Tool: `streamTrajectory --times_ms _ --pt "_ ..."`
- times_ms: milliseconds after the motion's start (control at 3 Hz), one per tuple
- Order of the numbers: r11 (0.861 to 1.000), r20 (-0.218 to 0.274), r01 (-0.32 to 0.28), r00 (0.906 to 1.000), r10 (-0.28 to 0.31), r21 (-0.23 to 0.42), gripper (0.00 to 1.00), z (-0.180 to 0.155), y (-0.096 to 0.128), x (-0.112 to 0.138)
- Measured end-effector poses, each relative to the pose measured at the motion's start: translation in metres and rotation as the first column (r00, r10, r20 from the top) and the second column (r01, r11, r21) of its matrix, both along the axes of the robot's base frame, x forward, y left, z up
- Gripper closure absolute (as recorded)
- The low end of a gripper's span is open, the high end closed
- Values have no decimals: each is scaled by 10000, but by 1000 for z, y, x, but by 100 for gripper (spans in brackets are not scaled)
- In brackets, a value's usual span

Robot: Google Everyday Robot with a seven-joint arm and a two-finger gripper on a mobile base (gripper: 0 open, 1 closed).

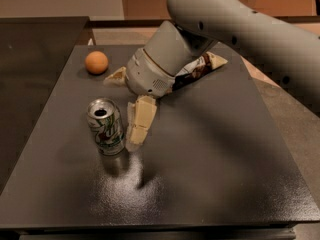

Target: Move 7up can near orange

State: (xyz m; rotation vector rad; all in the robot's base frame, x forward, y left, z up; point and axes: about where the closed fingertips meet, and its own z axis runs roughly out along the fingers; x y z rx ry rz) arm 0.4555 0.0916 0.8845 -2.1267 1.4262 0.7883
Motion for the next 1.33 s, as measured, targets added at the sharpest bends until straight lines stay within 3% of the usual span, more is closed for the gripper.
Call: streamTrajectory --times_ms 333,1333 --pt "9995 -241 -304 9992 307 98 0 1 8 -6" --pt "9975 -631 -575 9962 600 410 64 15 17 -12"
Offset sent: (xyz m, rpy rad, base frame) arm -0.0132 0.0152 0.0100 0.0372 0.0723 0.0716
